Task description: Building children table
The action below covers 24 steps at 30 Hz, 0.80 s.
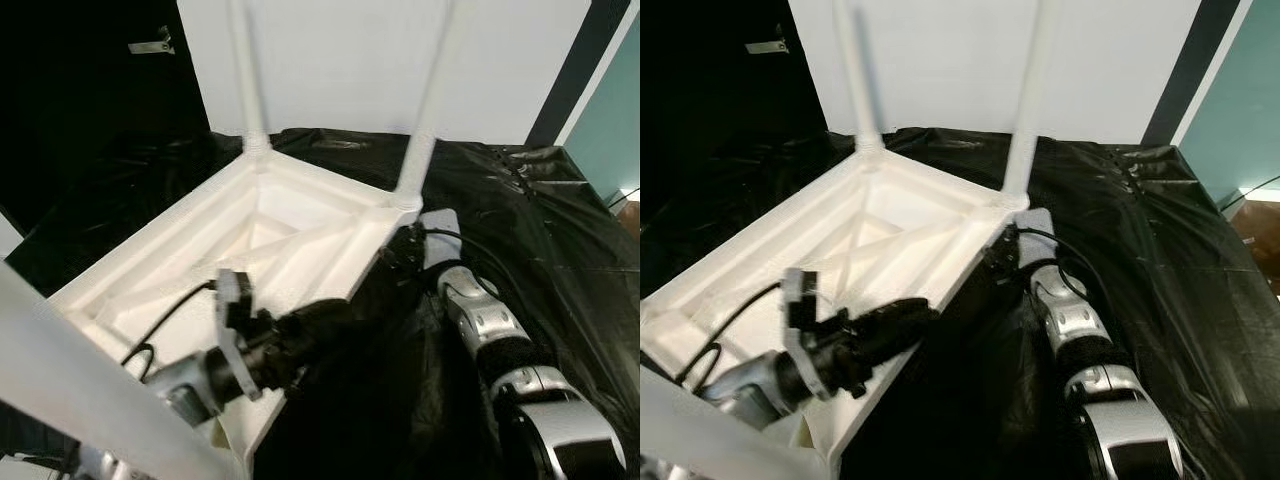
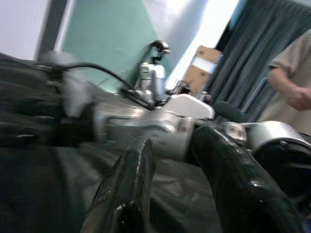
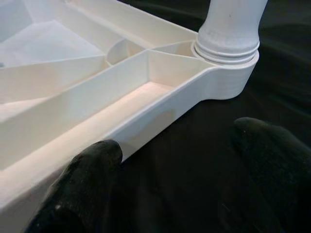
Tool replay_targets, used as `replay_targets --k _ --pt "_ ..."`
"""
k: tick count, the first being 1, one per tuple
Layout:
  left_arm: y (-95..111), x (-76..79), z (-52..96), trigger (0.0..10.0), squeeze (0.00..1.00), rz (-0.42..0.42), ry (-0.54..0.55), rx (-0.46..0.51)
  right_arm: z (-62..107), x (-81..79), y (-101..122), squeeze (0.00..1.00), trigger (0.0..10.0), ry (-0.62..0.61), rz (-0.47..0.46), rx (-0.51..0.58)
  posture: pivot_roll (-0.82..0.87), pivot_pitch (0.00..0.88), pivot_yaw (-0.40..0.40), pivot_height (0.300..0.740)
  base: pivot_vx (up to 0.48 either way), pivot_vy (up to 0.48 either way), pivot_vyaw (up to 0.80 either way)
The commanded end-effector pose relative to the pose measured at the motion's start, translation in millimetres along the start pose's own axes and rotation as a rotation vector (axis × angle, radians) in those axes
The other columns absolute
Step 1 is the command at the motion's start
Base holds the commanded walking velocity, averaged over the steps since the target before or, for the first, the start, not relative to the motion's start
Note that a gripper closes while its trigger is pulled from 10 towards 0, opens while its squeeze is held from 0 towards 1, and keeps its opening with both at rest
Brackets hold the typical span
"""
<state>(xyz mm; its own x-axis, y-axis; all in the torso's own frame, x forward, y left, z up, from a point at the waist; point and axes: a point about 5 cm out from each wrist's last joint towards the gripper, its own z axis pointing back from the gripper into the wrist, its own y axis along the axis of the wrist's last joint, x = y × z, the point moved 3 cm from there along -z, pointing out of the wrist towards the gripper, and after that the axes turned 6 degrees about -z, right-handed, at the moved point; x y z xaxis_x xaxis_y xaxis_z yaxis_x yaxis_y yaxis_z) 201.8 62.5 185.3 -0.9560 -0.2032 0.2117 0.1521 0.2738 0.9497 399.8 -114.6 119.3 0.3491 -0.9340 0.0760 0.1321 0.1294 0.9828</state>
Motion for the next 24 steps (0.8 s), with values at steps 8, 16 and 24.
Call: replay_targets --k 8,16,24 --pt "-5 -1.5 -22.7 10.0 0.0 -0.091 -0.052 0.003 -8.5 -6.8 11 0.0 10.0 0.02 0.045 0.038 0.04 0.0 -0.014 0.74 0.0 0.0 0.0" --pt "2 -48.0 -6.3 10.0 0.0 -0.255 0.167 -0.054 10.5 17.3 -9 0.0 10.0 -0.062 0.042 0.035 0.04 0.0 -0.02 0.74 0.0 0.0 0.0" --pt "13 -85.2 21.8 10.0 0.0 -0.351 0.286 -0.134 32.8 30.7 -27 0.0 10.0 -0.111 -0.005 0.062 0.03 0.0 -0.023 0.74 0.0 0.0 0.0"
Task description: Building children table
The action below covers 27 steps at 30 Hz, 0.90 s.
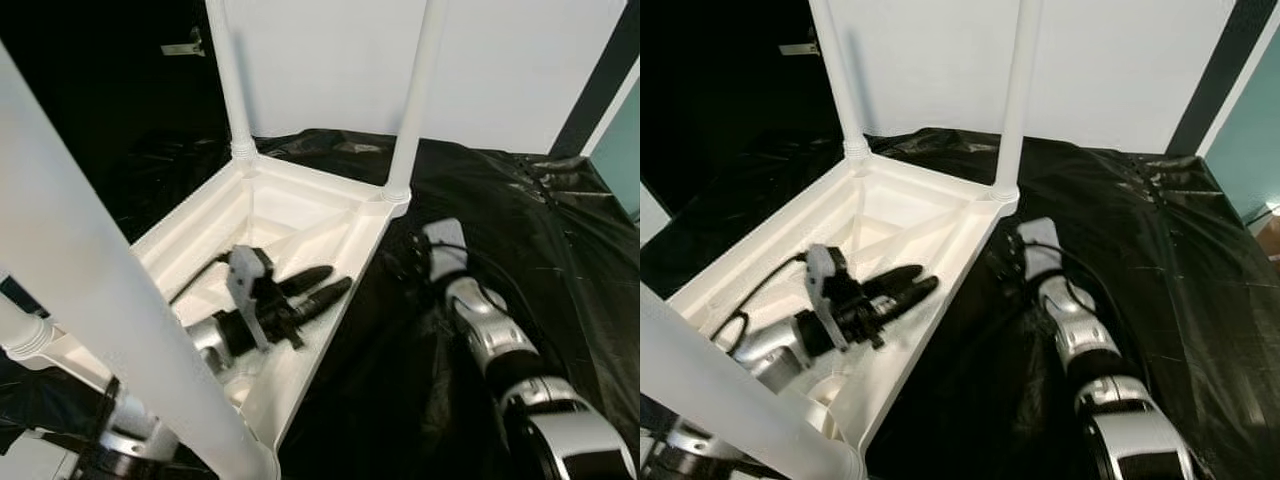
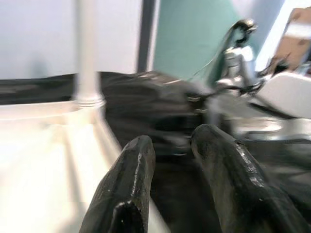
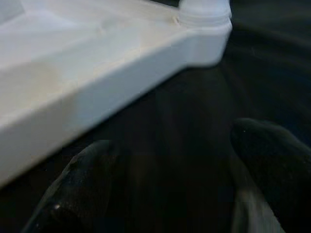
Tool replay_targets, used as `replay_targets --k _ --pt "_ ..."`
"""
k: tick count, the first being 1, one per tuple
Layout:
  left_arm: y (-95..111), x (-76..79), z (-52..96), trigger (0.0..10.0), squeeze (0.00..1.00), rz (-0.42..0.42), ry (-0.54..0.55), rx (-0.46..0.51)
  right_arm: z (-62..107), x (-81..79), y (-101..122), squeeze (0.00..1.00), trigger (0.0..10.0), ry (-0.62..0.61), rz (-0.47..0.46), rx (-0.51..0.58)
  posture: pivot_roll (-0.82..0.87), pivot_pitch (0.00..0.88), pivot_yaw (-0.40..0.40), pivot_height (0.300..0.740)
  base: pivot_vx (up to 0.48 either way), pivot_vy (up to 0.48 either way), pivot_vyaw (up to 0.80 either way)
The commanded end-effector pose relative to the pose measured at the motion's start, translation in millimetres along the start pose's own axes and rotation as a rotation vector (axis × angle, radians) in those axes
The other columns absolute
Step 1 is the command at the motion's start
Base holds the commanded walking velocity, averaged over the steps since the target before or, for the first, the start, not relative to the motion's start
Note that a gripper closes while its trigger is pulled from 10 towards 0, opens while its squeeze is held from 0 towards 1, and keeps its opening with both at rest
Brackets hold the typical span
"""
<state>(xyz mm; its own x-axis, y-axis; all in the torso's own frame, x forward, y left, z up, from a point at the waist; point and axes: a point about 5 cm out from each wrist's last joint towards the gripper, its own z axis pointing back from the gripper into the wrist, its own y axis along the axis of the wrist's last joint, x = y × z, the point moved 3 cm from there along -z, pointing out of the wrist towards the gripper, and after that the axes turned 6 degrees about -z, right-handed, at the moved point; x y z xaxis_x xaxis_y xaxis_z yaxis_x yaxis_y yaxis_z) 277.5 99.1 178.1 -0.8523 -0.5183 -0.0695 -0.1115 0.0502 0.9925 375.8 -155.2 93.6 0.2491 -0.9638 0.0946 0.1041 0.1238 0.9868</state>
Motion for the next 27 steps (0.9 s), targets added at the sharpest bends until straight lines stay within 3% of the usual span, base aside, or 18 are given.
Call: replay_targets --k 1,4,6,8,9,13,16,18,24,25,26,27 --pt "-3 -12.2 7.3 10.0 0.0 -0.032 0.015 -0.033 5.8 2.3 5 0.0 10.0 -0.001 -0.024 0.046 0.03 0.0 -0.02 0.74 0.0 0.0 0.0" --pt "-3 -16.5 9.8 10.0 0.0 -0.036 0.023 -0.038 9.0 1.5 5 0.0 10.0 0.003 -0.034 0.055 0.03 0.0 -0.021 0.74 0.0 0.0 0.0" --pt "-2 -29.2 25.1 10.0 0.0 -0.079 0.004 -0.077 23.3 -11.3 5 0.0 10.0 0.065 -0.068 0.08 0.02 0.0 -0.023 0.74 0.0 0.0 0.0" --pt "-2 -29.2 25.1 10.0 0.0 -0.079 0.004 -0.077 23.3 -11.3 5 0.0 10.0 0.065 -0.068 0.08 0.02 0.0 -0.023 0.74 0.0 0.0 0.0" --pt "-1 -32.5 38.5 10.0 0.0 -0.095 -0.036 -0.108 32.0 -17.8 7 0.0 10.0 0.095 -0.079 0.095 0.02 0.0 -0.024 0.74 0.0 0.0 0.0" --pt "-1 -31.2 52.1 10.0 0.0 -0.098 -0.093 -0.145 39.7 -24.2 8 0.0 10.0 0.136 -0.092 0.108 0.02 0.0 -0.029 0.74 0.0 0.0 0.0" --pt "-4 -23.3 77.8 10.0 0.0 -0.084 -0.201 -0.236 53.2 -31.1 10 0.0 10.0 0.196 -0.109 0.123 0.02 0.0 -0.03 0.74 0.0 0.0 0.0" --pt "-4 -22.9 81.4 10.0 0.0 -0.079 -0.209 -0.249 55.9 -31.0 11 0.0 10.0 0.199 -0.115 0.124 0.02 0.0 -0.029 0.74 0.0 0.0 0.0" --pt "-14 -17.1 115.0 10.0 0.0 -0.041 -0.211 -0.383 64.5 -22.0 14 0.0 10.0 0.194 -0.103 0.102 0.03 0.0 -0.044 0.74 0.0 0.0 0.0" --pt "-14 -17.1 115.0 10.0 0.0 -0.041 -0.211 -0.383 64.5 -22.0 14 0.0 10.0 0.194 -0.103 0.102 0.03 0.0 -0.044 0.74 0.0 0.0 0.0" --pt "-14 -17.2 123.5 10.0 0.11 -0.02 -0.214 -0.413 64.2 -18.7 15 0.0 10.0 0.192 -0.103 0.101 0.04 0.0 -0.052 0.74 0.0 0.0 0.0" --pt "-12 -17.1 128.9 10.0 0.89 -0.006 -0.215 -0.428 64.4 -17.0 16 0.0 10.0 0.193 -0.099 0.098 0.05 0.0 -0.058 0.74 0.0 0.0 0.0"
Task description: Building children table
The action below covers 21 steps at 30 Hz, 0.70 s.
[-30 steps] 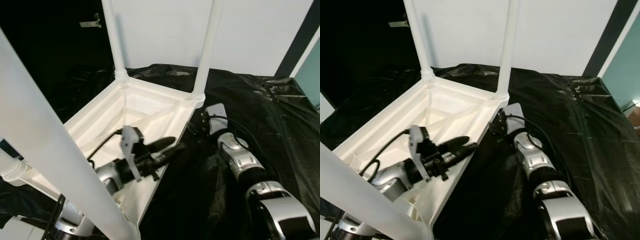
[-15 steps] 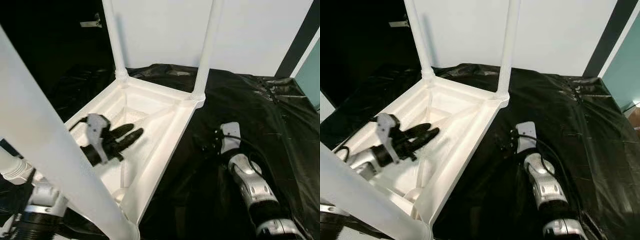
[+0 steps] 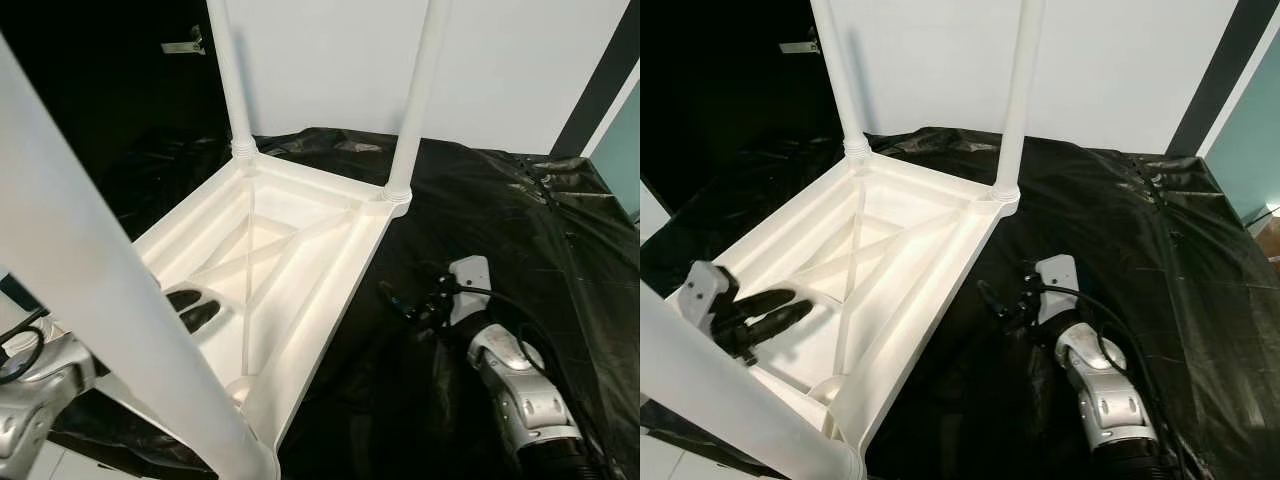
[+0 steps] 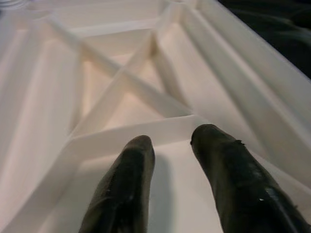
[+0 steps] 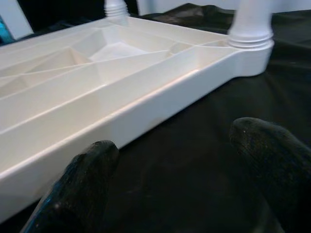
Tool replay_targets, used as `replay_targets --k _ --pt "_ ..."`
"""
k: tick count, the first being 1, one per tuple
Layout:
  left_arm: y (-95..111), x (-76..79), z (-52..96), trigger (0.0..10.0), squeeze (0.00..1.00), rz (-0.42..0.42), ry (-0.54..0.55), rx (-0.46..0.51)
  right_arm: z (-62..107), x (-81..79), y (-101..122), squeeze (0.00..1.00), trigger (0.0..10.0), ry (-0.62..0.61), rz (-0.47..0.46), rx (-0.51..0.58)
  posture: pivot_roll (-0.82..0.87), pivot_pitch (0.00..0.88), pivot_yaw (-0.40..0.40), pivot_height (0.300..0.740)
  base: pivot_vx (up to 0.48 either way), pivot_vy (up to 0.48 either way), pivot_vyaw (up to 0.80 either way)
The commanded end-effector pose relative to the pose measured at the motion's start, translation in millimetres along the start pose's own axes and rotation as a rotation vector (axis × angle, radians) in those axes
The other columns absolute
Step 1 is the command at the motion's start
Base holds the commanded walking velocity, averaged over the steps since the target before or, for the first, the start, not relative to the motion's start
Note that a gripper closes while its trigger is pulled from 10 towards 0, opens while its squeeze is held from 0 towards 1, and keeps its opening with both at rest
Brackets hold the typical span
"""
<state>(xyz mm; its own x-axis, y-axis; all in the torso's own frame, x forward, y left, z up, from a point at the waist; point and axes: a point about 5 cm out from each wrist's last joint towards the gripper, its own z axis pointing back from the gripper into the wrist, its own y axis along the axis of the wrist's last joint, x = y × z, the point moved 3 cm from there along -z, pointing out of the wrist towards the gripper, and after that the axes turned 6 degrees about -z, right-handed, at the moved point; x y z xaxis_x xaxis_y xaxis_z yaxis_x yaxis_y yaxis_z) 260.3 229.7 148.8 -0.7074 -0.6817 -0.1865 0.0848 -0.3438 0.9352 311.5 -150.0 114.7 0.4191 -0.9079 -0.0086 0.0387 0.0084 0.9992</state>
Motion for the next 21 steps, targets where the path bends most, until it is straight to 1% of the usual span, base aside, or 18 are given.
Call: replay_targets --k 1,2,3,4,7,9,10,12,13,14,15,16,17,20,21 --pt "6 30.5 16.7 10.0 0.89 -0.009 -0.451 0.022 1.2 1.8 1 0.0 10.0 0.005 -0.012 -0.002 0.05 0.0 -0.058 0.74 0.0 0.0 0.0" --pt "7 29.4 25.0 10.0 1.0 0.0 -0.461 0.0 1.6 4.5 2 0.0 10.0 0.007 -0.004 -0.009 0.06 0.0 -0.065 0.74 0.0 0.0 0.0" --pt "7 29.0 28.5 10.0 1.0 0.002 -0.467 -0.008 1.4 5.8 2 0.0 10.0 0.007 0.002 -0.012 0.06 0.0 -0.065 0.74 0.0 0.0 0.0" --pt "7 29.0 28.5 10.0 1.0 0.002 -0.467 -0.008 1.4 5.8 2 0.0 10.0 0.007 0.002 -0.012 0.06 0.0 -0.065 0.74 0.0 0.0 0.0" --pt "7 29.3 34.9 10.0 1.0 0.016 -0.486 -0.03 0.8 7.7 3 0.0 10.0 0.014 0.021 -0.02 0.07 0.0 -0.068 0.74 0.0 0.0 0.0" --pt "5 28.5 38.6 10.0 1.0 0.003 -0.488 -0.068 0.4 9.8 5 0.0 10.0 0.018 0.031 -0.024 0.08 0.0 -0.071 0.74 0.0 0.0 0.0" --pt "5 28.5 38.6 10.0 1.0 0.003 -0.488 -0.068 0.4 9.8 5 0.0 10.0 0.018 0.031 -0.024 0.08 0.0 -0.071 0.74 0.0 0.0 0.0" --pt "3 25.5 40.1 10.0 1.0 -0.047 -0.465 -0.091 0.1 12.5 6 0.0 10.0 0.016 0.036 -0.027 0.08 0.0 -0.073 0.74 0.0 0.0 0.0" --pt "3 25.5 40.1 10.0 1.0 -0.047 -0.465 -0.091 0.1 12.5 6 0.0 10.0 0.016 0.036 -0.027 0.08 0.0 -0.073 0.74 0.0 0.0 0.0" --pt "1 26.4 42.1 10.0 1.0 -0.062 -0.473 -0.111 0.3 13.3 6 0.0 10.0 0.015 0.039 -0.031 0.08 0.0 -0.071 0.74 0.0 0.0 0.0" --pt "-1 28.3 44.9 10.0 0.0 -0.074 -0.494 -0.132 0.5 14.2 7 0.0 10.0 0.015 0.044 -0.034 0.08 0.0 -0.07 0.74 0.0 0.0 0.0" --pt "-1 28.3 44.9 10.0 0.0 -0.074 -0.494 -0.132 0.5 14.2 7 0.0 10.0 0.015 0.044 -0.034 0.08 0.0 -0.07 0.74 0.0 0.0 0.0" --pt "-2 30.1 47.6 10.0 0.0 -0.076 -0.514 -0.154 0.7 15.5 8 0.0 10.0 0.014 0.048 -0.036 0.08 0.0 -0.068 0.74 0.0 0.0 0.0" --pt "-8 31.9 51.6 10.0 0.0 -0.127 -0.558 -0.234 0.6 17.7 9 0.0 10.0 0.011 0.058 -0.038 0.07 0.0 -0.059 0.74 0.0 0.0 0.0" --pt "-8 31.9 51.6 10.0 0.0 -0.127 -0.558 -0.234 0.6 17.7 9 0.0 10.0 0.011 0.058 -0.038 0.07 0.0 -0.059 0.74 0.0 0.0 0.0"
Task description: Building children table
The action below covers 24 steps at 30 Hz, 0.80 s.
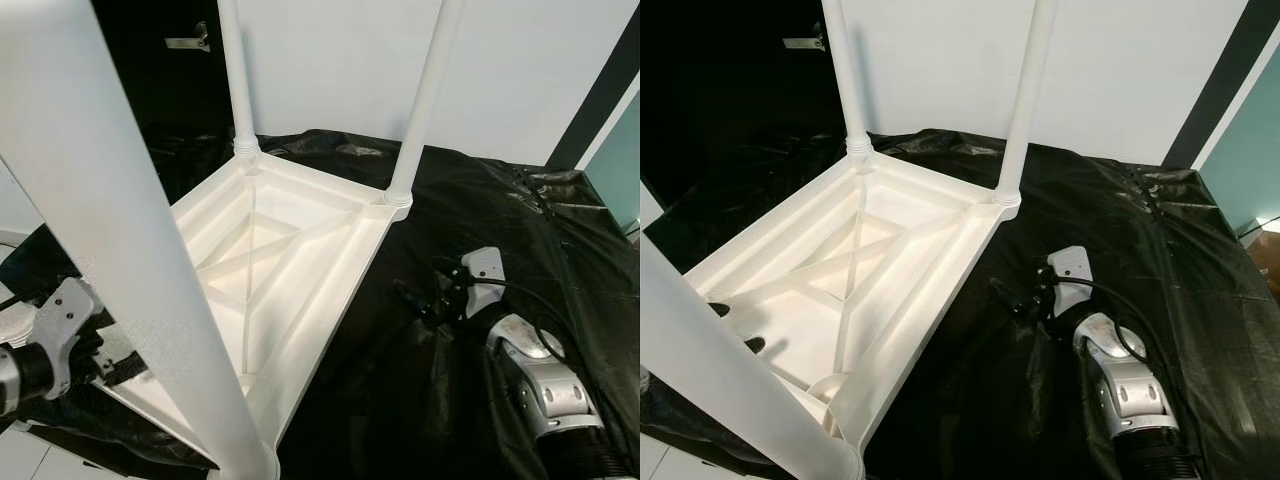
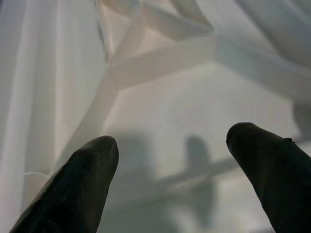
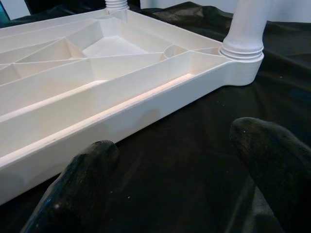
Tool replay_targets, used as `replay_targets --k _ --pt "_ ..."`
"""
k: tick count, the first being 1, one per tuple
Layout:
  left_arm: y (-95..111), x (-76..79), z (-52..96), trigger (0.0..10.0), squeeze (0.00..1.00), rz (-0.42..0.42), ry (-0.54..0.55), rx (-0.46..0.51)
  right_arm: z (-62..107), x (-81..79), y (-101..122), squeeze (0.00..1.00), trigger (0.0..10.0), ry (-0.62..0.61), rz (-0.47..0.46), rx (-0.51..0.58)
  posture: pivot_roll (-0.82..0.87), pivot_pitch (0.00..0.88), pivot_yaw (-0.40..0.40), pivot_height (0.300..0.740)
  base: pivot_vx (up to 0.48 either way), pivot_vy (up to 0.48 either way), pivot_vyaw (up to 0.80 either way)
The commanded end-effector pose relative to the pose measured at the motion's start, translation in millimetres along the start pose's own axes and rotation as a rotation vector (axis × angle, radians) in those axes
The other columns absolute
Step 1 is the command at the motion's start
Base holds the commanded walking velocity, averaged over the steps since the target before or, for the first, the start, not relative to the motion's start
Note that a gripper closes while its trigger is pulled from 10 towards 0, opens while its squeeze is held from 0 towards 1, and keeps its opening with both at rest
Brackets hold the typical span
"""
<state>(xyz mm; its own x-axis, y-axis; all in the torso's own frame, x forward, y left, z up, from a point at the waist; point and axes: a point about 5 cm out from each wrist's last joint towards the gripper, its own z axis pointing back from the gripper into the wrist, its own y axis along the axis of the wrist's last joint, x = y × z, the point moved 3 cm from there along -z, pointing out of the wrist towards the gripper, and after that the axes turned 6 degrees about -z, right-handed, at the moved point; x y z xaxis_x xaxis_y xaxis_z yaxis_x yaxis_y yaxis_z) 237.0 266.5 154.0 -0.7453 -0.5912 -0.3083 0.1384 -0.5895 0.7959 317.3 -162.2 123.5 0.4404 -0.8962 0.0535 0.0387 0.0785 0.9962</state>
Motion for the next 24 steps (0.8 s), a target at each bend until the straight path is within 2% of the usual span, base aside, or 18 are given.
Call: replay_targets --k 1,5,12,16,19,20,22,24 --pt "4 41.9 9.8 10.0 0.0 -0.051 -0.536 0.027 0.4 4.7 0 0.0 10.0 -0.01 -0.001 -0.008 0.07 0.0 -0.059 0.74 0.0 0.0 0.0" --pt "5 42.4 9.1 10.0 0.0 -0.072 -0.554 0.012 0.4 5.9 2 0.0 10.0 -0.012 0.004 -0.006 0.07 0.0 -0.052 0.74 0.0 0.0 0.0" --pt "0 40.0 1.0 10.0 0.0 -0.169 -0.593 -0.052 1.0 8.0 4 0.0 10.0 -0.021 0.013 -0.001 0.05 0.0 -0.032 0.74 0.0 0.0 0.0" --pt "4 27.6 -10.4 10.0 0.0 -0.223 -0.535 -0.042 1.8 10.6 6 0.0 10.0 -0.039 0.014 0.004 0.03 0.0 -0.018 0.74 0.0 0.0 0.0" --pt "4 27.6 -10.4 10.0 0.0 -0.223 -0.535 -0.042 1.8 10.6 6 0.0 10.0 -0.039 0.014 0.004 0.03 0.0 -0.018 0.74 0.0 0.0 0.0" --pt "6 18.6 -21.2 10.0 0.0 -0.261 -0.515 -0.039 1.8 10.6 7 0.0 10.0 -0.047 0.013 0.011 0.02 0.0 -0.005 0.74 0.0 0.0 0.0" --pt "6 18.6 -21.2 10.0 0.0 -0.261 -0.515 -0.039 1.8 10.6 7 0.0 10.0 -0.047 0.013 0.011 0.02 0.0 -0.005 0.74 0.0 0.0 0.0" --pt "5 14.7 -29.2 10.0 0.0 -0.275 -0.534 -0.052 1.7 10.6 8 0.0 10.0 -0.052 0.014 0.016 0.02 0.0 0.0 0.74 0.0 0.0 0.0"
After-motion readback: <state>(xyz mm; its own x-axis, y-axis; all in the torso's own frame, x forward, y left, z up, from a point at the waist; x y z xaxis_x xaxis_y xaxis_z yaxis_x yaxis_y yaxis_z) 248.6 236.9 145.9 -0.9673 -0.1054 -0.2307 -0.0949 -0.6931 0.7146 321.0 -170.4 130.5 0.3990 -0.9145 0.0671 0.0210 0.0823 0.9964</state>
